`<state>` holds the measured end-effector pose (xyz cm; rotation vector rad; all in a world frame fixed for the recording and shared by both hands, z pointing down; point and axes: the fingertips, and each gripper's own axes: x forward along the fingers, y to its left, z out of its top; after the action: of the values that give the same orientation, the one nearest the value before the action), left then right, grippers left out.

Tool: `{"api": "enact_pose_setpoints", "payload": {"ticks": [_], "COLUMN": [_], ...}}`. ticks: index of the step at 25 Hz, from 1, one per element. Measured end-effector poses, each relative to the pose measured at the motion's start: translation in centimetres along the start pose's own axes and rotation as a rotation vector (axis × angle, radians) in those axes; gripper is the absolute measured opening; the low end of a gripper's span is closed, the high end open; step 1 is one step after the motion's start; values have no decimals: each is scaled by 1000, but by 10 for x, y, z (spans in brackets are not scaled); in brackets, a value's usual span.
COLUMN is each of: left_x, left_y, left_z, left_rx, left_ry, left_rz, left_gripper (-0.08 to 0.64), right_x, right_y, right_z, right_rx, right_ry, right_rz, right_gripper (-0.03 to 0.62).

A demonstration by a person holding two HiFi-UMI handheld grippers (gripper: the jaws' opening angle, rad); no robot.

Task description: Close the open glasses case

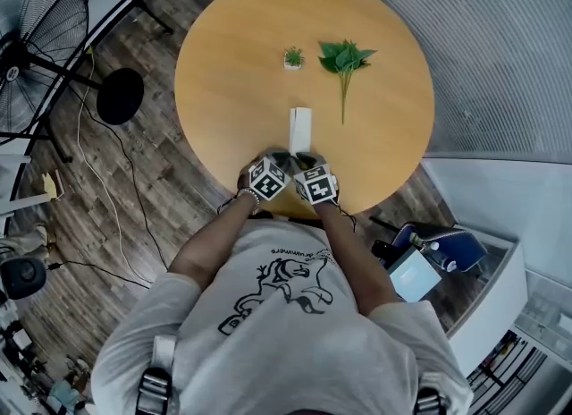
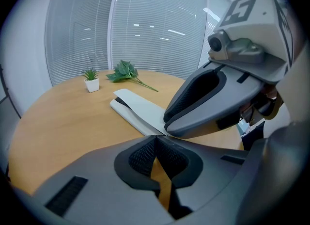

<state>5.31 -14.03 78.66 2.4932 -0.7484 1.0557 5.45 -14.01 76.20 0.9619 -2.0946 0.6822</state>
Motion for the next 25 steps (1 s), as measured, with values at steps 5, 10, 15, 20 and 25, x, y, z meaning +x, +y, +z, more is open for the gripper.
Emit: {"api": "enact_pose_setpoints", "payload": {"ticks": [5,10,15,20,25], "left_x": [-1,-3,-4,-4,-6], "left_y": [2,2,3,3,3], "left_z": [-2,-5,-7,-9,-11], "left_rx": [4,4,1,0,-4], "left_ry": [6,9,18,25,24], "left_rz": [4,6,8,8,10], "left_gripper": [20,20,20,20,20], "right_x": [3,4,6,8,10], "right_y": [1,3,4,4,6], "right_z": [1,2,1,0,-1], "right_rx": [2,-1,-2,-4,-5], "right_ry": [3,6,13,17,26], "right_rz": [5,5,8,9,13], "right_gripper": [67,67,67,67,67]}}
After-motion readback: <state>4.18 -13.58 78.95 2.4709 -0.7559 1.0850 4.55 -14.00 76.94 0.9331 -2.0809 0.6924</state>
